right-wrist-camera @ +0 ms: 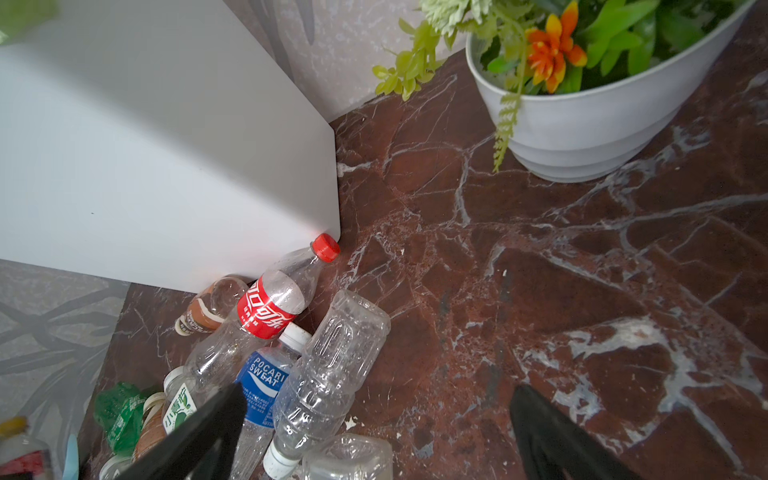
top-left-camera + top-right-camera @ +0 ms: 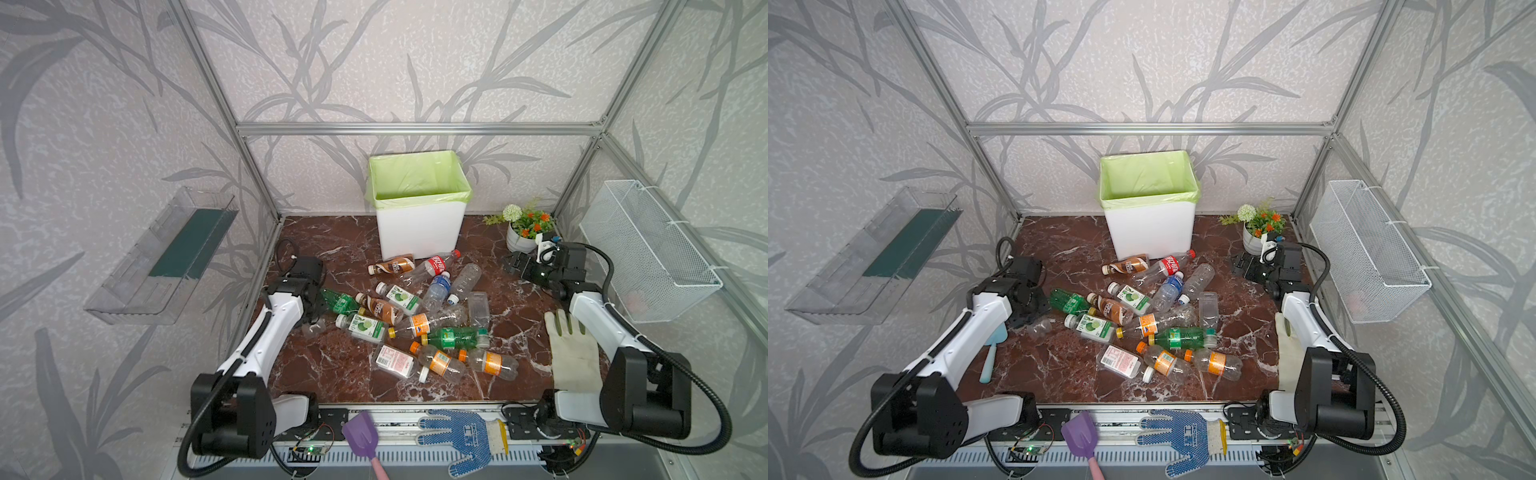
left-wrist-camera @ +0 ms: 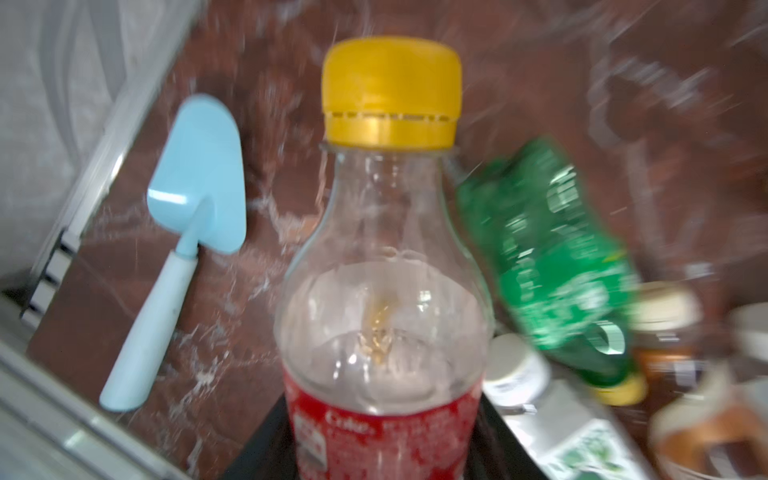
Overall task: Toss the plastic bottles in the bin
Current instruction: 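Lift the yellow-capped bottle with the left gripper and carry it over the bin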
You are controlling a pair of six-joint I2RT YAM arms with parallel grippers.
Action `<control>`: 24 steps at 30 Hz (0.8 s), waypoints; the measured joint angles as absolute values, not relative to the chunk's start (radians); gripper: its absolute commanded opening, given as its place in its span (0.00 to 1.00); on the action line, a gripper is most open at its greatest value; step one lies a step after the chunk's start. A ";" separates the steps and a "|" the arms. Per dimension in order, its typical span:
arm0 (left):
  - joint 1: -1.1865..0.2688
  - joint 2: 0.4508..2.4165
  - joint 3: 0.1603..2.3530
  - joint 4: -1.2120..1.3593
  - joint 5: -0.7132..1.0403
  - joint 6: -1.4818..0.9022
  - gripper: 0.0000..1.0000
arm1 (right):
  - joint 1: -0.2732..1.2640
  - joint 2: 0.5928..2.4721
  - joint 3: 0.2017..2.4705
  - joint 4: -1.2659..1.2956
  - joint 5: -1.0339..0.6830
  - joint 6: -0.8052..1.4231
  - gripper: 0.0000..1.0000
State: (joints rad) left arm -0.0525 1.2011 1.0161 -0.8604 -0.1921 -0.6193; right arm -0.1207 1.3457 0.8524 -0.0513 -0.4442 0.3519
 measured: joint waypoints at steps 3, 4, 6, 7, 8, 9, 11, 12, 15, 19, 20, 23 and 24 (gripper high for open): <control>-0.052 1.129 1.226 -0.774 -0.192 -0.569 0.40 | -0.123 1.343 0.870 -0.060 -0.432 0.339 0.99; -0.052 1.123 1.308 -0.733 -0.191 -0.551 0.39 | -0.125 1.337 0.871 -0.060 -0.426 0.336 0.99; -0.052 1.135 1.454 -0.641 -0.175 -0.527 0.36 | -0.126 1.314 0.871 -0.073 -0.415 0.332 0.99; -0.054 1.156 1.519 -0.588 -0.157 -0.516 0.36 | -0.126 1.296 0.871 -0.078 -0.407 0.330 0.99; -0.058 1.183 1.584 -0.535 -0.134 -0.514 0.36 | -0.127 1.276 0.870 -0.081 -0.400 0.328 0.99; -0.067 1.210 1.633 -0.490 -0.122 -0.511 0.37 | -0.128 1.255 0.870 -0.083 -0.393 0.328 0.99; -0.113 1.305 1.746 -0.406 -0.102 -0.496 0.38 | -0.129 1.210 0.869 -0.084 -0.383 0.328 0.99; -0.143 1.360 1.796 -0.381 -0.097 -0.487 0.39 | -0.130 1.194 0.868 -0.084 -0.382 0.328 0.99; -0.253 1.626 2.054 -0.359 -0.062 -0.461 0.44 | -0.131 1.164 0.868 -0.088 -0.379 0.336 1.00; -0.355 2.061 2.491 -0.466 0.011 -0.464 0.69 | -0.131 1.162 0.868 -0.107 -0.398 0.352 1.00; -0.374 2.136 2.560 -0.501 0.020 -0.456 0.76 | -0.131 1.162 0.868 -0.112 -0.403 0.352 1.00; -0.431 2.249 2.633 -0.593 0.029 -0.422 0.99 | -0.131 1.155 0.868 -0.135 -0.404 0.351 1.00; -0.450 2.251 2.619 -0.610 0.028 -0.409 0.99 | -0.131 1.150 0.868 -0.144 -0.404 0.351 1.00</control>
